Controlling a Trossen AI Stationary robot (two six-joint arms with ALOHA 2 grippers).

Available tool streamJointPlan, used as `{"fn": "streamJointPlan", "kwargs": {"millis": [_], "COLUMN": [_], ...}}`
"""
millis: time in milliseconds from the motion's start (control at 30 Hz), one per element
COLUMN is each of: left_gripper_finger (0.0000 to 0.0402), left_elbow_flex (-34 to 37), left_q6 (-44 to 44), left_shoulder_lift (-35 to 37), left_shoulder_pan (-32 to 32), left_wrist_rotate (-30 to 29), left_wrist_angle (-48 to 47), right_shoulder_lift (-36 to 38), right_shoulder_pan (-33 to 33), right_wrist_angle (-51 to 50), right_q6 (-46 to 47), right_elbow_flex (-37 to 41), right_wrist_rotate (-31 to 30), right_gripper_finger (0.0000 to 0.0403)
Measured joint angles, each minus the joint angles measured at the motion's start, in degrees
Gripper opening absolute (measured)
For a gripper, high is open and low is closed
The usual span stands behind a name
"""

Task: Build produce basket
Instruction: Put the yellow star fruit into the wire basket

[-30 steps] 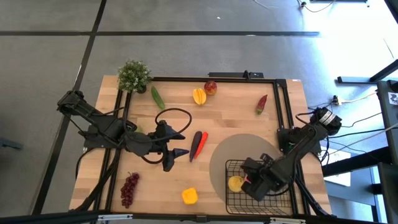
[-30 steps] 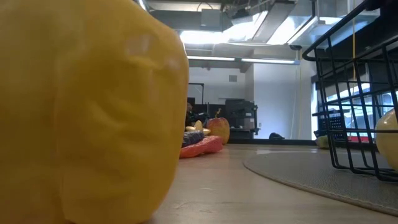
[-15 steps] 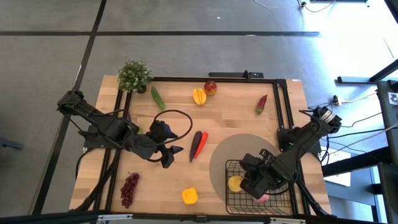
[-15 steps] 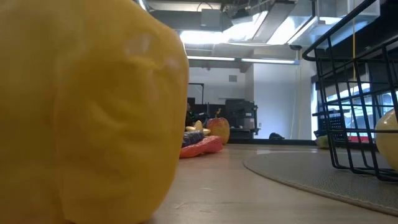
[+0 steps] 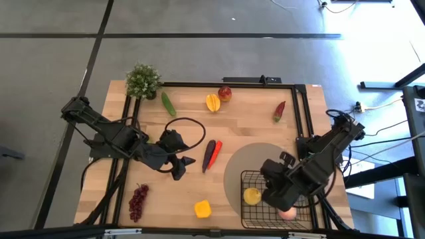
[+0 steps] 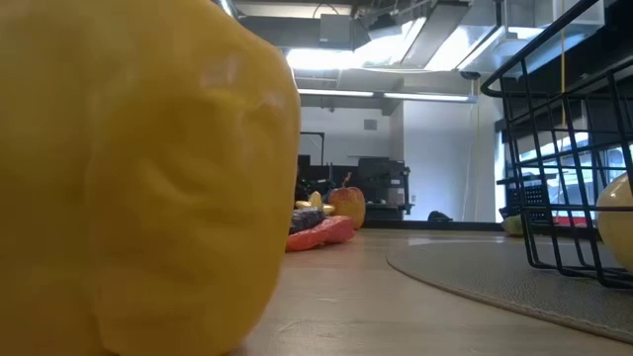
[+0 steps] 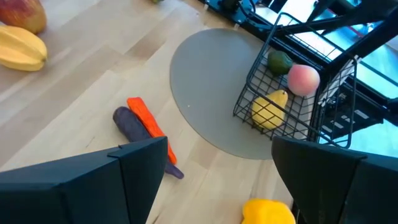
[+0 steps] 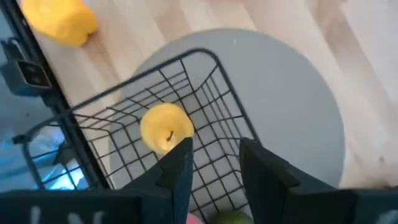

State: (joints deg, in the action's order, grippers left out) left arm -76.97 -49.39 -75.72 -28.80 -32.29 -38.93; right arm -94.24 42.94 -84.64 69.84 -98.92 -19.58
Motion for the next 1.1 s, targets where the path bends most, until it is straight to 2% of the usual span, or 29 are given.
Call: {"fn": "streamJointPlan", "kwargs": {"millis": [200, 333, 600, 733, 900, 1100], "left_gripper_finger": [0.0275, 0.0275, 0.0275, 0.0275, 0.0275, 0.0275], "left_elbow_flex": [0.00, 0.00, 0.00, 0.00, 0.00, 0.02], "left_q6": [0.22, 0.31, 0.20, 2.90, 0.12, -6.35], "left_shoulder_lift": [0.00, 0.00, 0.00, 0.00, 0.00, -0.97], "left_shoulder_pan": [1.42, 3.48, 10.10, 14.46, 21.05, 28.81], "left_wrist_rotate": [-0.26, -0.55, -1.02, -1.05, 1.17, 9.38], "left_wrist_angle": [2.07, 2.33, 2.06, 1.94, 1.92, -0.80], "right_shoulder_lift": [0.00, 0.00, 2.01, 3.86, 6.22, 8.05], "right_shoulder_pan": [0.27, 0.11, -0.09, -0.72, -2.97, -8.95], "right_wrist_angle": [-4.60, -5.38, -5.44, -5.40, -5.40, -5.38], "right_q6": [-3.56, -6.17, -10.28, -10.61, -11.72, -19.68], "right_elbow_flex": [-7.33, -10.59, -11.69, -11.69, -11.69, -11.71], "right_wrist_rotate": [-10.01, -14.16, -21.69, -26.20, -26.73, -25.18], "right_gripper_finger": [0.0123, 0.0123, 0.0123, 0.0123, 0.0123, 0.0123]}}
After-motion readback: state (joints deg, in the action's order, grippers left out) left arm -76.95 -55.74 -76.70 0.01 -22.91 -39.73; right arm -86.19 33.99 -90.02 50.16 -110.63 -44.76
